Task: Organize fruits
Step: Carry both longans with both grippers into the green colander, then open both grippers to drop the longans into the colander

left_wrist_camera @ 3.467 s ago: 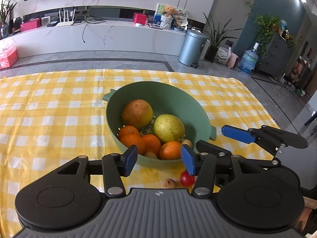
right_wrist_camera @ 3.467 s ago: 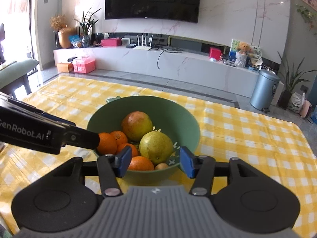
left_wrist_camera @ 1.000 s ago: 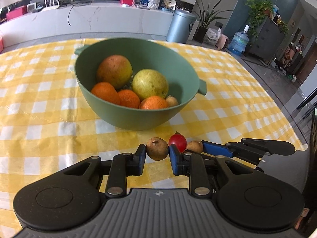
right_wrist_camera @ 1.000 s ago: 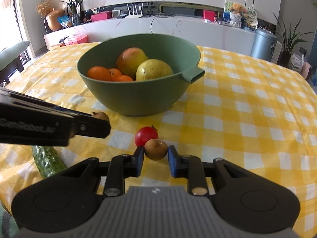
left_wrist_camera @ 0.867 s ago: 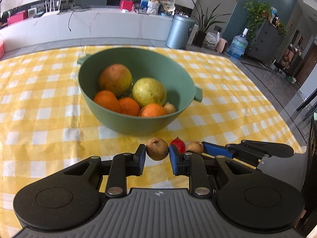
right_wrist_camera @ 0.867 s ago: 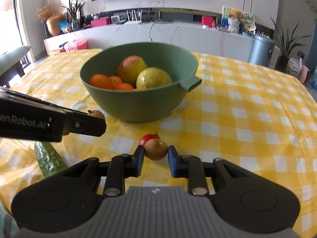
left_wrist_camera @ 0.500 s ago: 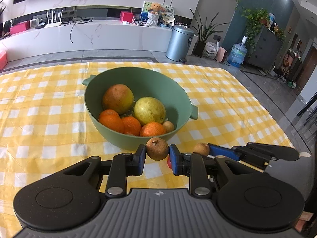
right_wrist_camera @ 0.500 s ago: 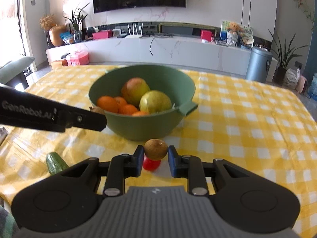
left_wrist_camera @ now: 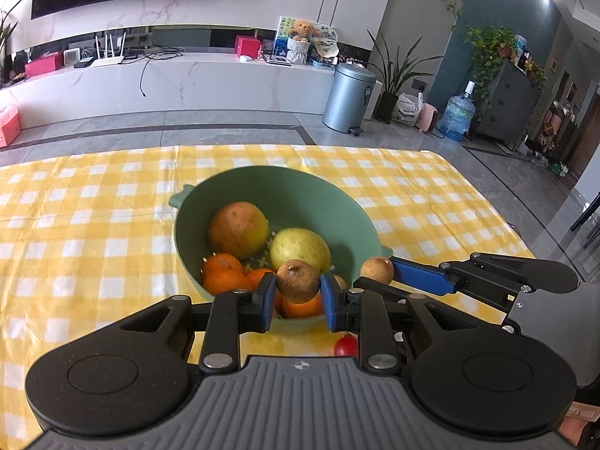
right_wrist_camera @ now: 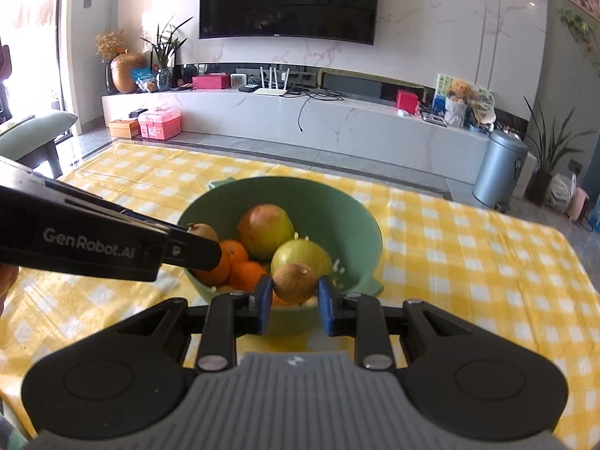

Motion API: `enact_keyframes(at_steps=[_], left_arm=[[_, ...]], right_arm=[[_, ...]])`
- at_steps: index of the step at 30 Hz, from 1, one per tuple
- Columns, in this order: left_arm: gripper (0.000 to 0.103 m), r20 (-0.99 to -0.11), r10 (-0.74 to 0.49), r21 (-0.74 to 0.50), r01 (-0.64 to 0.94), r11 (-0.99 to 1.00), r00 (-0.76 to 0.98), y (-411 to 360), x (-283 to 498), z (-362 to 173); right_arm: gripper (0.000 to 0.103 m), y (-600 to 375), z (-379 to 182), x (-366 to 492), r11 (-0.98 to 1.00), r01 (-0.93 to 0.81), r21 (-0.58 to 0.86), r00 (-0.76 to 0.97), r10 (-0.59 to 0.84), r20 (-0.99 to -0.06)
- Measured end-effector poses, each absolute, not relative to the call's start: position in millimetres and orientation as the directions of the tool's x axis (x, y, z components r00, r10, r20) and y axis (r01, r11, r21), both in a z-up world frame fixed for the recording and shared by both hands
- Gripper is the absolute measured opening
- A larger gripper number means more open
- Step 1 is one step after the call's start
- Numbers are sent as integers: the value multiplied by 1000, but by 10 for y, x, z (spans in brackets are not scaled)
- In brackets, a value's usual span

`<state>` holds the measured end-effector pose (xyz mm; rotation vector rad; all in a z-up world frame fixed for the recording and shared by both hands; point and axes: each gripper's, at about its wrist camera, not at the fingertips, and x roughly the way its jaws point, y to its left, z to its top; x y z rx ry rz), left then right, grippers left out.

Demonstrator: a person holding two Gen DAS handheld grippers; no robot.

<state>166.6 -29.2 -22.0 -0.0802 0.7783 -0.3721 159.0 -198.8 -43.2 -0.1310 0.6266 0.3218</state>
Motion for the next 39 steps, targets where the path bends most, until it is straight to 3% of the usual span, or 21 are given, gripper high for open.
enact_keyframes(at_steps=[10,28,31,35,39], left_arm=[[28,-702,-380,-255,285,924,603,-185,1943,-381],[29,-751,-352,-221,289,931,559,-229,2179,-594],[34,-752,-348,-215,291,932,560,-228,2180,-598],[49,-746,-365,-225,305,925,557,-241,2170,-594],[53,-745,-360,-223,300,928,561,-247,2140,-575]], right_arm=[[22,-1864,-507,1946,920,-391,-20,710,288,-643],[22,-1749,-754,2217,907,-421,-20,650,287,-704],[22,-1740,-764,2217,906,-422,-24,650,284,-705],[23,-1722,-770,2217,907,-419,-26,649,279,-708],[24,-1727,-766,2217,910,-414,-24,647,276,-710]])
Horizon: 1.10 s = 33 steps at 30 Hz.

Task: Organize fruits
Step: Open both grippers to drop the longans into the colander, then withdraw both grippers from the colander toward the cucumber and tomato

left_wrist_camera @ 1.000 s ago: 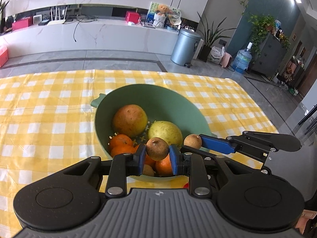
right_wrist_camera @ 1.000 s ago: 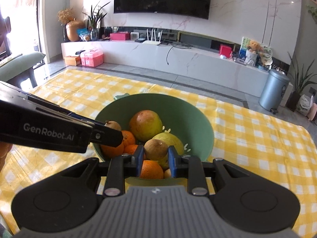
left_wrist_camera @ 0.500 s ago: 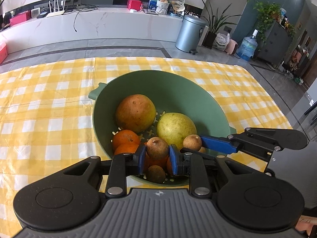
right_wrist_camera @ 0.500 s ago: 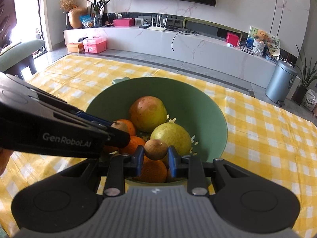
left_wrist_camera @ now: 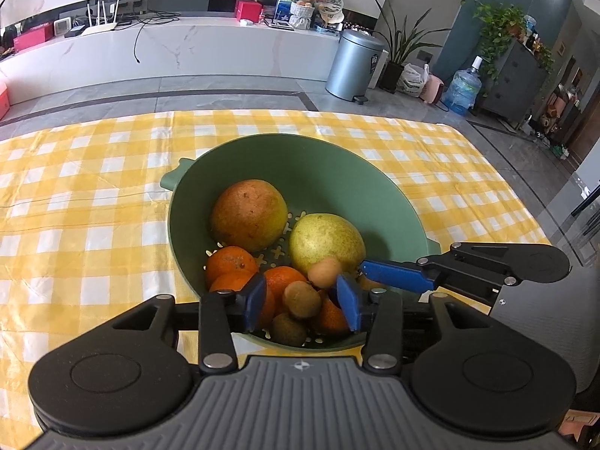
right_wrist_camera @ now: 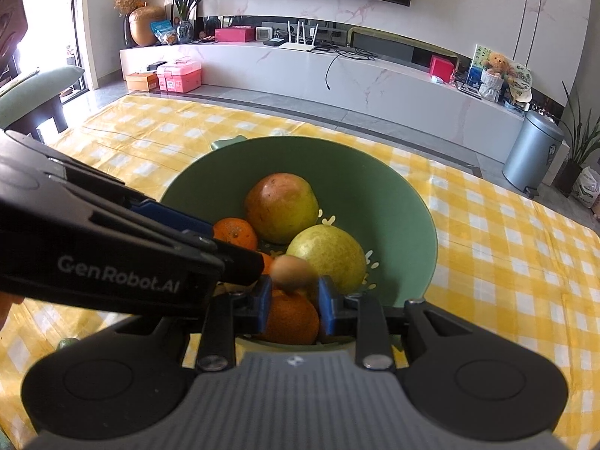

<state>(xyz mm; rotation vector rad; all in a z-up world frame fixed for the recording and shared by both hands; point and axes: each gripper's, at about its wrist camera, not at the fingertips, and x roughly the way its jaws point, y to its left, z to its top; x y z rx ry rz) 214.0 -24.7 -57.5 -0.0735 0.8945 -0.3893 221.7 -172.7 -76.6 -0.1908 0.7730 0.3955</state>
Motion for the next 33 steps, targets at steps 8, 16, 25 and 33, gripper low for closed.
enact_keyframes(at_steps=[8,16,25,33], left_arm=[[61,-736,-348,-218,284,934,581,-221,1985,-424],[64,-748,-323,-206,259,944,580,-213,1786,-287],[64,-803,-297,-237,181,955,516,-160,1493,-297],[64,-862,-295,-261,137,956,412,-167,1184,-490]], right_arm=[[49,-1762,-707,2126,922,-385,-47,677,248,-693],[59,-1840,-583,1857,934,-347,-80,731,215,-648],[60,-2013,-548,1409,957,-290,-23,761,216,-611],[60,-2081,-725,1086,959,-281,42,697,234,-678]])
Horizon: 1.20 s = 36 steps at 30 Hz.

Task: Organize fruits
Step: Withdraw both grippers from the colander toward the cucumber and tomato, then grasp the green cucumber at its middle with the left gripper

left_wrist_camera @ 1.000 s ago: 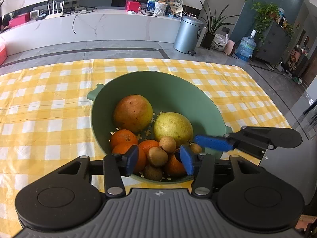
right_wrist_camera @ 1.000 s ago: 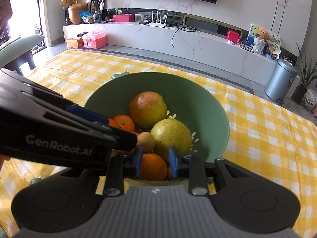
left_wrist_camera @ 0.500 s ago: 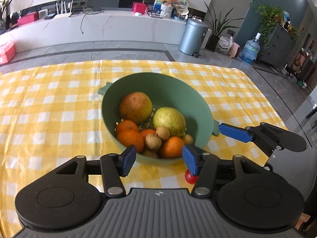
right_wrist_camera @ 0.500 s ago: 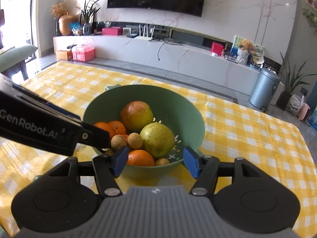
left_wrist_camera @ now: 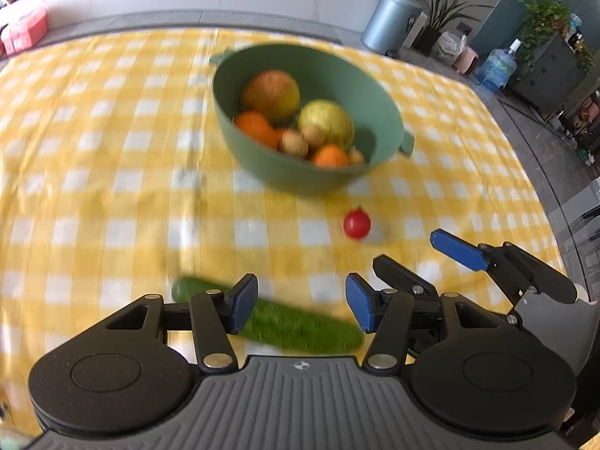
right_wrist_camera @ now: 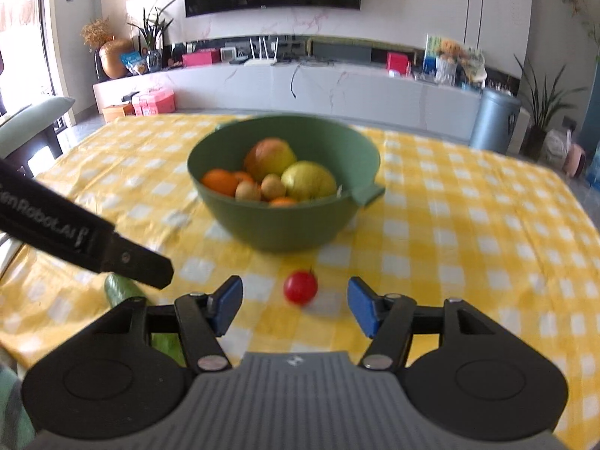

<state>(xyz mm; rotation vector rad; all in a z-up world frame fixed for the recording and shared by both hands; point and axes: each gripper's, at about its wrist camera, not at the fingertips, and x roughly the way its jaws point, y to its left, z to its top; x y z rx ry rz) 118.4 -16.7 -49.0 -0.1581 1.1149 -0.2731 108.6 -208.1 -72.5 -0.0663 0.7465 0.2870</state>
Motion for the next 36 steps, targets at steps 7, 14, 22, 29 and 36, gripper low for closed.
enact_keyframes(at_steps=[7,14,22,29,36], left_arm=[[64,-891,-328,-324,65,944,313,-149,921,-668],[64,-874,-343,-397,-98,913,345,-56,734,-835],[64,-826,-339,-465,-204,861,451,104,736,-988],[66,-804,-349,-512,-262,818,481,122,773,-1142],[67,-816,-285,-483,-323,814,504,160,889,-1122]], right_arm=[[60,-2104,-809,912,960,-279,39,667,222,-711],[60,-2180,-868,802,965,-261,37,650,204,-732],[55,-2209,-973,870,970,-238,54,612,193,-767],[48,-2174,-1061,924,967,-248,55,579,194,-792],[48,-2136,-1077,928,962,-268,44,575,196,-794]])
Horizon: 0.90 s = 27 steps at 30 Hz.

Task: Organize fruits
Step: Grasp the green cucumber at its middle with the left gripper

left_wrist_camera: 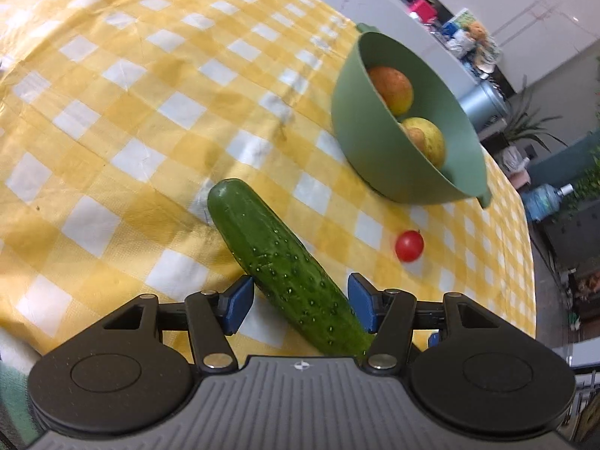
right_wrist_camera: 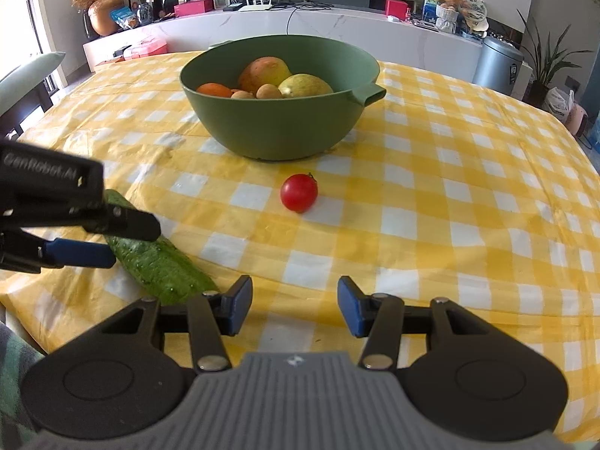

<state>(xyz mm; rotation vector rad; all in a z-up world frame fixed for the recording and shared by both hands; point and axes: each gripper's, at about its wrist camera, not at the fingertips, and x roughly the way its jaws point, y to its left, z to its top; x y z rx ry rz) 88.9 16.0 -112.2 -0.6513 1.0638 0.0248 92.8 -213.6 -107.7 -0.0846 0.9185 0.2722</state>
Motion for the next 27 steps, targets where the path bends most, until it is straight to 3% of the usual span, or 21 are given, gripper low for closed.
enact_keyframes(at_steps=[3,4,9,11,18,27], left_arm=[[68,-842,-254,-448,-355,821,476,109,981,-1134],[73,-852,-239,-431,-366,825,465,81,1010,-1133],[79,-881,-180,-369,-395,841,438,-66,1087,-1124],[71,-888,-159,-341,-386,857,431,-95,1078,-1121],[60,-874,-198,-391,-400,829,443,6,981,-1103],[41,-814,-223,-353,-153,923,537,-188,1097,-753]], right_arm=[[48,-2137,-1086,940,961,-270,51,572,202,-795],[48,-2137,-1089,944,961,-272,53,570,205,-795],[48,-2138,-1105,955,960,-275,57,565,209,-798],[48,-2155,-1110,967,961,-271,64,563,212,-799],[48,-2175,-1117,989,961,-264,81,559,221,-799],[48,-2260,-1095,1008,963,-232,140,563,250,-788]])
